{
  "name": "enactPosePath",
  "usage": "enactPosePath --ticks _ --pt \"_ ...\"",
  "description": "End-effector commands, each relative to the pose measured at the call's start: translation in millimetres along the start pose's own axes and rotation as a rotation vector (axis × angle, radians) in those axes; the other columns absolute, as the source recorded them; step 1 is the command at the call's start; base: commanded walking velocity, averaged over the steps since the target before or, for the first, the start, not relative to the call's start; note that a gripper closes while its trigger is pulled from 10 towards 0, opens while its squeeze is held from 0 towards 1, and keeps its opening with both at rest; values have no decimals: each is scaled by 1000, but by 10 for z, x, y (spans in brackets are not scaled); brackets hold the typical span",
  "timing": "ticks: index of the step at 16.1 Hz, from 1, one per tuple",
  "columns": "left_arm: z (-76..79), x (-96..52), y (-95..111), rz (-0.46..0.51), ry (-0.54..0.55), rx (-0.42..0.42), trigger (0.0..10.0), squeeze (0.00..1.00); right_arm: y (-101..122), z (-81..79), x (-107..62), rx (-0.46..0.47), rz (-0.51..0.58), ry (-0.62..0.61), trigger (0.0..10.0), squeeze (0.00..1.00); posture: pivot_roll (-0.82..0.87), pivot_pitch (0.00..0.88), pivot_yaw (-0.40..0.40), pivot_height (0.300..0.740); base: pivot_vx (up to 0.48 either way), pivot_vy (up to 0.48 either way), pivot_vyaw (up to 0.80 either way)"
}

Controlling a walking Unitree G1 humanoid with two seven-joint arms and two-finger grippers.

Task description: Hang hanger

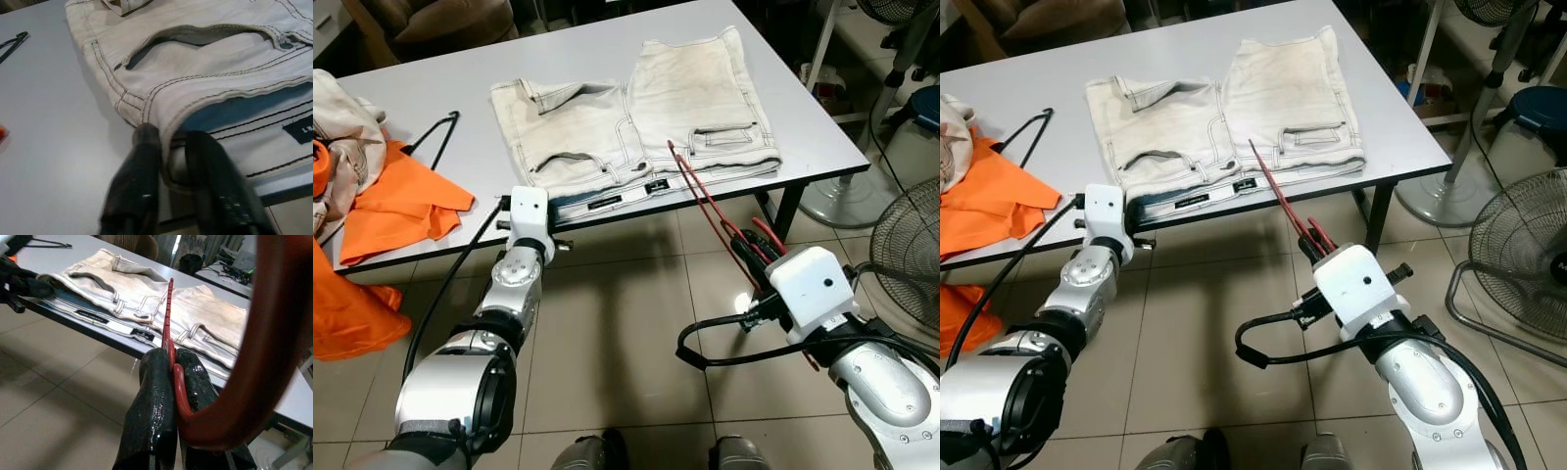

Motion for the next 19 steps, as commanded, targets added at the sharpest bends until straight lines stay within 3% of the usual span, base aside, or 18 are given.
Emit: enactPosePath --ticks 1,8,9,10,11,19 --pt "-43 24 49 -3 12 9 10000 1000 96 -14 -25 0 33 12 10000 0 -315 171 171 740 0 0 0" --pt "-251 30 120 17 130 -26 9725 1000 123 -31 -73 11 26 32 10000 0 -313 229 150 740 0 0 0" --pt "-278 25 125 23 143 -31 0 329 121 -31 -68 14 25 32 10000 0 -310 229 151 740 0 0 0" --pt "-284 22 125 26 142 -32 0 106 119 -31 -65 15 25 32 10000 0 -307 227 152 740 0 0 0" --pt "-292 18 125 29 141 -29 0 0 119 -30 -56 17 26 29 10000 0 -302 224 154 740 0 0 0" --pt "-298 10 132 44 135 -32 0 0 112 -29 -24 17 31 21 10000 0 -300 195 165 740 0 0 0"
Point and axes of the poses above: a point about 5 cm out from each wrist's last joint towards the gripper, its own x axis pointing out of the wrist towards the gripper, its own y axis along the axis of the wrist's last joint, z = x × y, the point moved 4 cm from there along x, pointing out of the wrist towards the gripper, and after that the axes turned 9 degrees about -x, right-handed, at the moved point
